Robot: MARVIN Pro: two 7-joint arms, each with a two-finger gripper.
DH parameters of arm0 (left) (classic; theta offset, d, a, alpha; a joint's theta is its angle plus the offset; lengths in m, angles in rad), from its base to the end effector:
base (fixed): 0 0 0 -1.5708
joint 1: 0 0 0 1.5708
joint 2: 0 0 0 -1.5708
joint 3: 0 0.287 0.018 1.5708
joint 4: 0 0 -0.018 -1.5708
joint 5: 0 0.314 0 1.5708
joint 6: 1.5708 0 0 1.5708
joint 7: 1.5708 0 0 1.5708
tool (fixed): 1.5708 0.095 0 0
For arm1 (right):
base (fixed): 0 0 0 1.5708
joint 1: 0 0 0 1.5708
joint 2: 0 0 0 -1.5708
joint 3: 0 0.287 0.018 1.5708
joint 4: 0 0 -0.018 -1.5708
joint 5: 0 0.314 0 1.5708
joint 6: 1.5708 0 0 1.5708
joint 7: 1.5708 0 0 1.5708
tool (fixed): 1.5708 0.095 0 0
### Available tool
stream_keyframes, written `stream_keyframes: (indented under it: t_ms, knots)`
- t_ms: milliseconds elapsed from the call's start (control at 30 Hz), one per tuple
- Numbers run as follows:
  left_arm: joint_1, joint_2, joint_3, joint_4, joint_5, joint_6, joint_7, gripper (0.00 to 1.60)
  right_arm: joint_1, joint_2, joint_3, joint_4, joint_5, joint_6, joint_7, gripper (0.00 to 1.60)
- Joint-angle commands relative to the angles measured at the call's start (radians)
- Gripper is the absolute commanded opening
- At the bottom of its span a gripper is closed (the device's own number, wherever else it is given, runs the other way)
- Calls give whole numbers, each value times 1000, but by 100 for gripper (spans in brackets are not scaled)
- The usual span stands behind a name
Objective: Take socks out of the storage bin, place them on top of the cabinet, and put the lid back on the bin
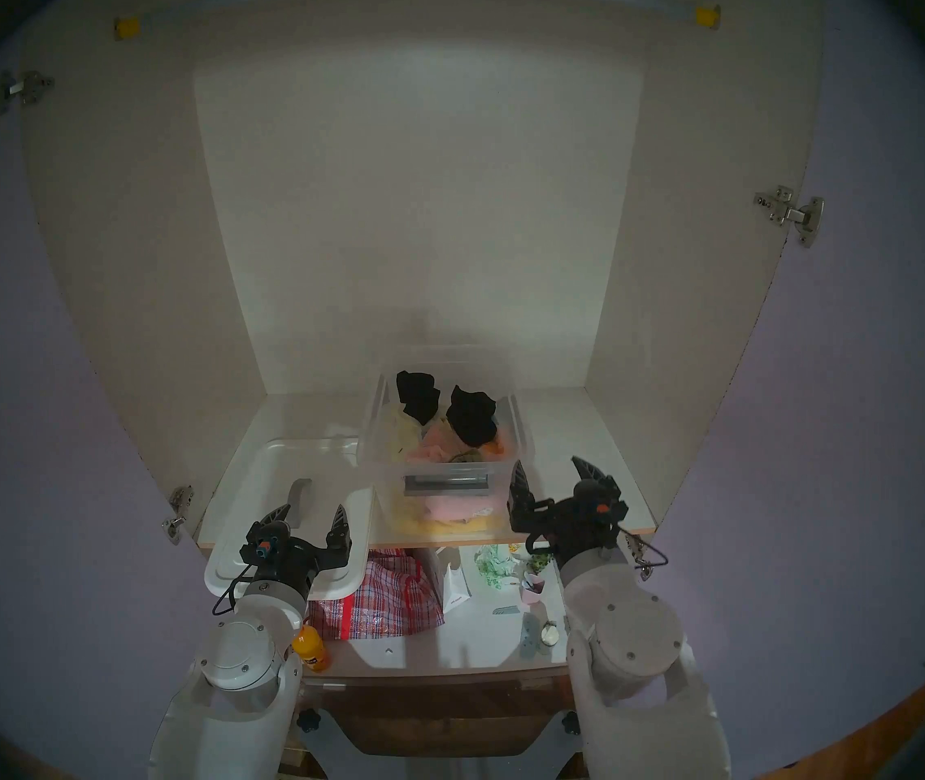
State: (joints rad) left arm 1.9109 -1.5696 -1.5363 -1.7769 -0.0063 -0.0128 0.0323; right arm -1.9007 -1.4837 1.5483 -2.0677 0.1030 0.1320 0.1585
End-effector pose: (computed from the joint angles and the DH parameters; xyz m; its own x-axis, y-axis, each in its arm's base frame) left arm 0.3241 -0.0112 -0.3478 0.1212 0.0126 0.9925 0.0000 -0.9999 0.0127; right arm 0.3292 0.0146 -0.2395 -0.0299 -0.0286 0.9991 0.2229 -0.9746 -0.0212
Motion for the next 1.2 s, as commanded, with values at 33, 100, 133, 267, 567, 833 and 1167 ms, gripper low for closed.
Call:
stream_keyframes:
  t_ms: [33,100,133,267,567,833,1167]
  knots:
    - [-6,0,2,-24,-1,-5,-3,160,114,71,42,-30,136,162,143,160]
    - [-6,0,2,-24,-1,-5,-2,160,169,113,46,-17,173,224,181,160]
    - [-6,0,2,-23,-1,-6,-2,160,194,133,46,-9,188,258,199,160]
    - [-8,0,2,-20,0,-6,-1,160,266,183,47,19,223,375,275,160]
    - [-11,0,2,-14,0,-7,1,160,427,198,-22,153,211,473,281,160]
    - [-14,0,3,-5,0,-7,5,160,565,126,-64,311,222,505,280,160]
    - [-18,0,3,3,0,-7,9,160,734,109,-105,432,208,549,308,160]
